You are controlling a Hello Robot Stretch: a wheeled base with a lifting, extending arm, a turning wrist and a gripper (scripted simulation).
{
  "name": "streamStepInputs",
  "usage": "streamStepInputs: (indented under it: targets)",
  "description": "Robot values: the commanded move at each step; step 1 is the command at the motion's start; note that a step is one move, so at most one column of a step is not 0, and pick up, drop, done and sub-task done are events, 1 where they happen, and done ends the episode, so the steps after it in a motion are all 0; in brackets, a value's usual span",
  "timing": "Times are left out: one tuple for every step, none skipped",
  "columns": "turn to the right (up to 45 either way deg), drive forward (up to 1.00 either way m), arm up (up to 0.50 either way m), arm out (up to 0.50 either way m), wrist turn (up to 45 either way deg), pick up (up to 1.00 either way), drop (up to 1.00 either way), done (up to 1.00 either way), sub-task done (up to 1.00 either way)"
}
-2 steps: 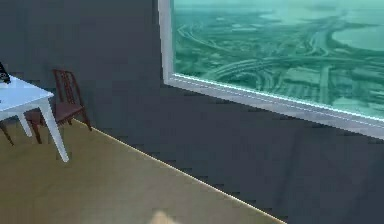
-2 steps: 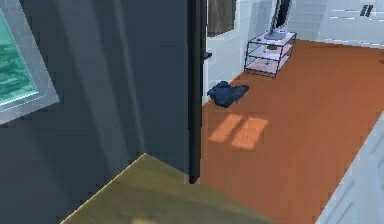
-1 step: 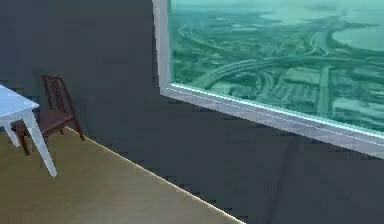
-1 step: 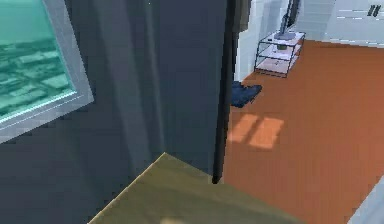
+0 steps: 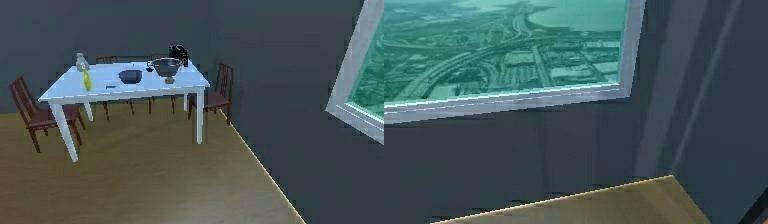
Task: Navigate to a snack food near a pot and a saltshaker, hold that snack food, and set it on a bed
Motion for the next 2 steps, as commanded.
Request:
streamStepInputs:
  targets:
    - [-15.0,0.0,0.0,0.0,0.0,0.0,0.0,0.0,0.0]
    - [-3.0,0.0,0.0,0.0,0.0,0.0,0.0,0.0,0.0]
